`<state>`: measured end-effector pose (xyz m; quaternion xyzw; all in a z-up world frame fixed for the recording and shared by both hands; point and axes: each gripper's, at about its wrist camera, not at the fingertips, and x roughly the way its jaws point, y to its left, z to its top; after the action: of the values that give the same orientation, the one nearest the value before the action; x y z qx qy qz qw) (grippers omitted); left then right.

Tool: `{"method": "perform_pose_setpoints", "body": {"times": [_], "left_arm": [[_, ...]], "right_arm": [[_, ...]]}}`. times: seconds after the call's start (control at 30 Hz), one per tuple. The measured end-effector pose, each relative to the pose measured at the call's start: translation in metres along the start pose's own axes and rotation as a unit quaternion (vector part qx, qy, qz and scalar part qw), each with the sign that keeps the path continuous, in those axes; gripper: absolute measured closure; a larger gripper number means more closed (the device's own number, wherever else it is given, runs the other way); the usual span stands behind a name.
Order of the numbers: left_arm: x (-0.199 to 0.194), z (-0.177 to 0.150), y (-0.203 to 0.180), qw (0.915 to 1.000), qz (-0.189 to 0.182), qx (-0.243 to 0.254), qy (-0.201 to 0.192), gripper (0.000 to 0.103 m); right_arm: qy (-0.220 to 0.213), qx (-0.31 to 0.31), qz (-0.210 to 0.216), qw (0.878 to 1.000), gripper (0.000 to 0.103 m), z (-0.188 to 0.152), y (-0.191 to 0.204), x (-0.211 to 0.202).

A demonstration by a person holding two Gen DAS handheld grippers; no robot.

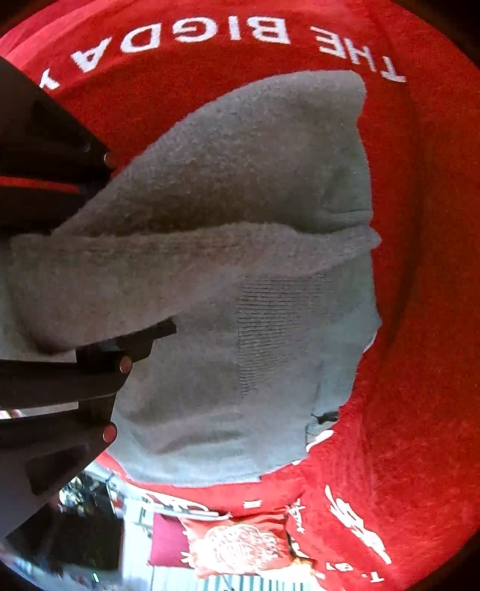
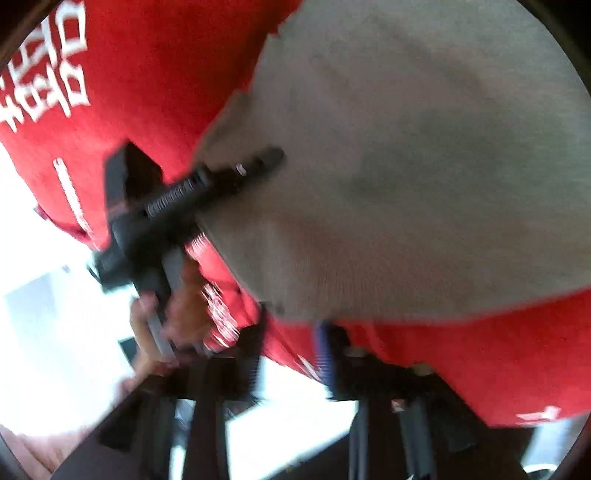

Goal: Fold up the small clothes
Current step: 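Lift the sweater with both tools and fold it in half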

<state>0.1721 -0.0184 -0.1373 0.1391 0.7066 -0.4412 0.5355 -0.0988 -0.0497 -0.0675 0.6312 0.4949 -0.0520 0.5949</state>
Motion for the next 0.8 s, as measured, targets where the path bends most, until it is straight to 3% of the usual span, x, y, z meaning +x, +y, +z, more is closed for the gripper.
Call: {"method": "perform_pose_setpoints", "body": {"times": [0.13,0.17,0.23,0.27,0.37,0.43,0.47,0.67,0.8], "left_arm": [[0.005,-0.001,-0.002,0.9998,0.016,-0.012,0.004,0.075],[0.006,-0.001,-0.003,0.9997,0.022,-0.013,0.000,0.075],[0.004,-0.002,-0.007,0.9991,0.041,-0.008,-0.012,0.075],[0.002,-0.004,-0.010,0.9985,0.052,-0.001,-0.017,0.077],[-0.008,-0.006,-0.022,0.9963,0.077,0.017,-0.033,0.080],[-0.026,-0.008,-0.033,0.9967,0.061,0.021,-0.049,0.080],[-0.037,-0.008,-0.043,0.9963,0.051,0.030,-0.062,0.080],[-0.080,0.002,-0.144,0.9858,0.014,0.124,-0.113,0.080],[-0.052,0.008,-0.223,0.9738,0.021,0.201,-0.105,0.080]], "right_arm": [[-0.051,-0.041,-0.062,0.996,0.024,0.012,0.006,-0.044],[-0.072,-0.044,-0.077,0.993,0.030,0.022,0.006,-0.054],[-0.100,-0.046,-0.093,0.990,0.067,0.041,0.006,-0.062],[-0.108,-0.045,-0.107,0.987,0.095,0.054,0.003,-0.062],[-0.108,-0.047,-0.146,0.982,0.097,0.080,-0.003,-0.047],[-0.074,-0.046,-0.178,0.980,0.097,0.092,-0.018,-0.022],[-0.071,-0.043,-0.168,0.982,0.102,0.093,-0.023,-0.016],[-0.082,-0.021,-0.102,0.991,0.100,0.092,-0.036,-0.045],[-0.132,-0.013,-0.071,0.989,0.097,0.084,-0.049,-0.102]]}}
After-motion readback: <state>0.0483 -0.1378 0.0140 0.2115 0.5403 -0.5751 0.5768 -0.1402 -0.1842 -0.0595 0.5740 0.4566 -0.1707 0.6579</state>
